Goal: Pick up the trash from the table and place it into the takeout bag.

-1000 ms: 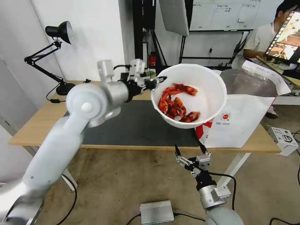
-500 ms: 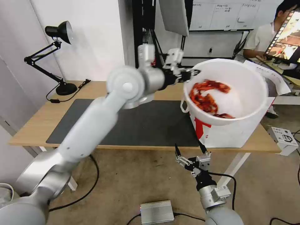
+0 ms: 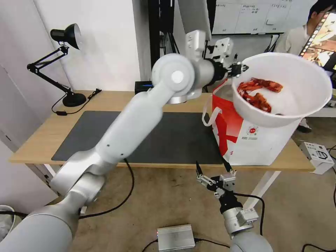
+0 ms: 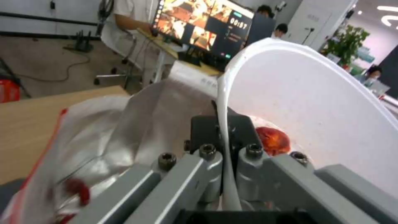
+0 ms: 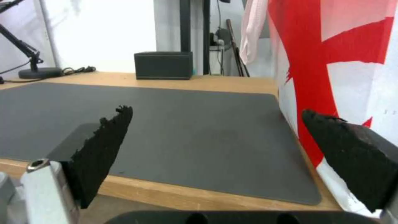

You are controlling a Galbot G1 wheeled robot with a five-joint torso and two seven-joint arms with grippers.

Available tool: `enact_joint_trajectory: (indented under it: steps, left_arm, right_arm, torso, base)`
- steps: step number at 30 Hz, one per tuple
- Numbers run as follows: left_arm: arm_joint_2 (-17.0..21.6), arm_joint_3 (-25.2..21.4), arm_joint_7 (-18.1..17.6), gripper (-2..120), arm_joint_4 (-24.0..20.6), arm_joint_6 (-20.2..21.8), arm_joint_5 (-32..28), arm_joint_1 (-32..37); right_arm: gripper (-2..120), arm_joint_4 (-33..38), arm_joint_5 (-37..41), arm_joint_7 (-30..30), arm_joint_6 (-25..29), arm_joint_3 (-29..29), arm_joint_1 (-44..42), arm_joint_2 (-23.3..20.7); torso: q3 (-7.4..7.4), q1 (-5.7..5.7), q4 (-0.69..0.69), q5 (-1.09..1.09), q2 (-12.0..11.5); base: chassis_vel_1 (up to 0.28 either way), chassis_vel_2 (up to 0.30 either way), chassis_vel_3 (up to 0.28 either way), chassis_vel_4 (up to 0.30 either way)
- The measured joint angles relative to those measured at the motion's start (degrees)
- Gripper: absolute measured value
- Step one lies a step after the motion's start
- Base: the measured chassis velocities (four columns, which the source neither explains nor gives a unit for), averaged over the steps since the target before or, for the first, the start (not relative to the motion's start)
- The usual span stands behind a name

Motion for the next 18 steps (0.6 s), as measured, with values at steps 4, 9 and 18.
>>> enact_joint_trajectory:
  steps: [4, 9, 18]
  left_arm:
    - [-2.8, -0.3, -0.6, 0, 2.8, -0.7, 0.9, -0.7]
    - [-4.0, -0.5, -1.3, 0, 4.6, -2.6, 1.1, -1.3]
    - [-4.1, 0.6, -3.8, 0, 7.1, -6.6, 0.8, -2.7]
  right_arm:
    - [100, 0.0, 0.0, 0.0, 0.0, 0.0, 0.0, 0.0]
    - [100, 0.0, 0.0, 0.0, 0.0, 0.0, 0.0, 0.0]
    - [100, 0.0, 0.0, 0.0, 0.0, 0.0, 0.0, 0.0]
  torso:
    - [0.0, 0.0, 0.0, 0.0, 0.0]
    - [0.0, 0.0, 0.0, 0.0, 0.0]
    - [0.0, 0.0, 0.01, -0.01, 0.0]
  base:
    - [0.0, 0.0, 0.0, 0.0]
    - [0.0, 0.0, 0.0, 0.0]
    - [0.0, 0.0, 0.0, 0.0]
